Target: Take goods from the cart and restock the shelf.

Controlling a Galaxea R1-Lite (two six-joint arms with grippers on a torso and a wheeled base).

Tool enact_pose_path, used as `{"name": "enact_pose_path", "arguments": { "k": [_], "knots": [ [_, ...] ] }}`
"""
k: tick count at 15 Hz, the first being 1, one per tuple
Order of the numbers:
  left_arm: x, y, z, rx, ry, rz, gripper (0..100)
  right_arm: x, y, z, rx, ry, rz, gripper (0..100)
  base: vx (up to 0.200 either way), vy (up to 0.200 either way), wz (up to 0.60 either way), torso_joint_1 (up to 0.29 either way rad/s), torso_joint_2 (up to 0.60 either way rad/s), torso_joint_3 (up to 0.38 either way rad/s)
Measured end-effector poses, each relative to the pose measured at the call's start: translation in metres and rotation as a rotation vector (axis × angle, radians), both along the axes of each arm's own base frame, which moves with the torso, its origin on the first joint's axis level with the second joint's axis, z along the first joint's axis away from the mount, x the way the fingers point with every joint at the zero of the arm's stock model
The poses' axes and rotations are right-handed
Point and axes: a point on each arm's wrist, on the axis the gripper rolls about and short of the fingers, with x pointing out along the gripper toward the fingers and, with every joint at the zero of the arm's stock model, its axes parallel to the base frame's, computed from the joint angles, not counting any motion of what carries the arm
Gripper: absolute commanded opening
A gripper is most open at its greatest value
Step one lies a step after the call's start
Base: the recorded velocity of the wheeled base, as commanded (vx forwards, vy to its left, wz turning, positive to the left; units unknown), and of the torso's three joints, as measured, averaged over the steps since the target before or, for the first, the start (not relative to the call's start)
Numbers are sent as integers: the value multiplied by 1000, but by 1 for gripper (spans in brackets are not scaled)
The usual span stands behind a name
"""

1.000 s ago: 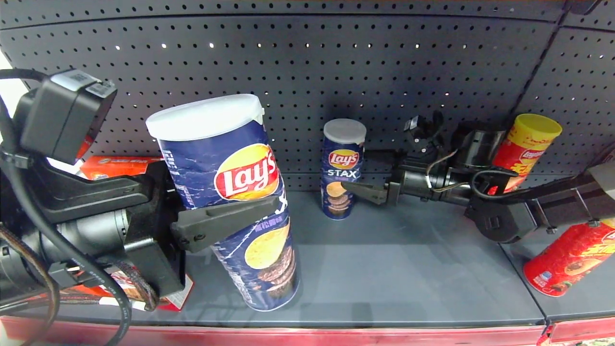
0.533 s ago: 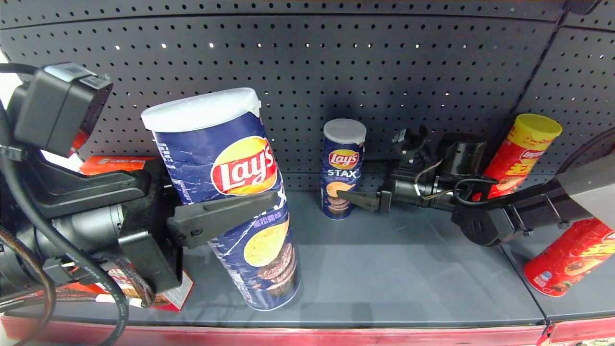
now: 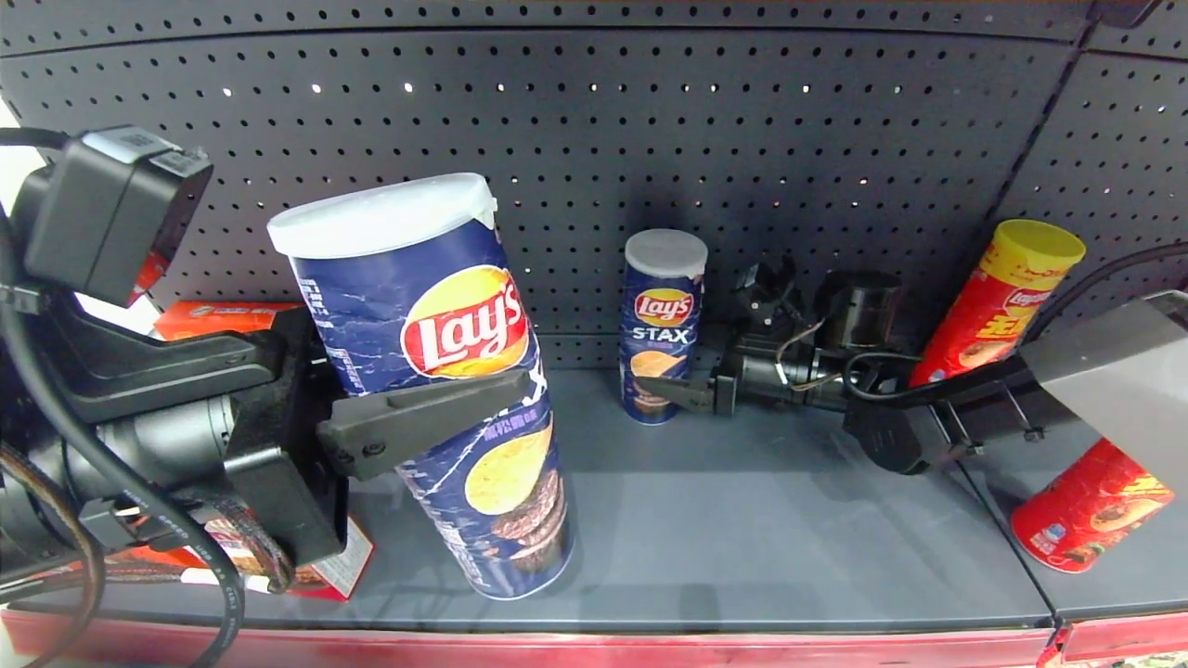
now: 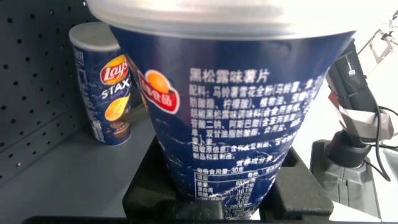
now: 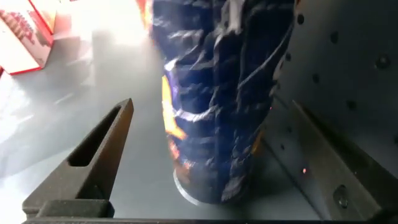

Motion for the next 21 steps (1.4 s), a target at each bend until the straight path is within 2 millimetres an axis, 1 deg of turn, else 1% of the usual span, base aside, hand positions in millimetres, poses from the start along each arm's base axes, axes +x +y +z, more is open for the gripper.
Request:
{"name": "enact_pose_path", "arguments": {
  "k": [4, 5, 9, 13, 16, 19, 21],
  "knots": [
    [0, 1, -2, 3, 6, 2, 0, 14, 11, 2, -3, 5, 13, 100, 0, 0, 0, 0, 0, 0],
    [1, 2, -2, 3, 5, 6, 0, 17, 13, 2, 2, -8, 17, 0, 0, 0, 0, 0, 0, 0],
    [1, 3, -2, 4, 6, 12, 0, 21, 15, -4, 1, -6, 12, 0, 0, 0, 0, 0, 0, 0],
    [0, 4, -7, 11, 19, 13, 0, 12, 13, -7, -2, -1, 15, 0, 0, 0, 0, 0, 0, 0],
    [0, 4, -8, 12, 20, 14, 0, -6, 10, 0, 1, -3, 22, 0, 0, 0, 0, 0, 0, 0],
    [0, 4, -8, 11, 20, 16, 0, -36, 7, 11, 4, -6, 37, 0, 0, 0, 0, 0, 0, 0],
    [0, 4, -7, 11, 20, 18, 0, -59, 4, 12, 14, -28, 56, 0, 0, 0, 0, 0, 0, 0]
  ]
}}
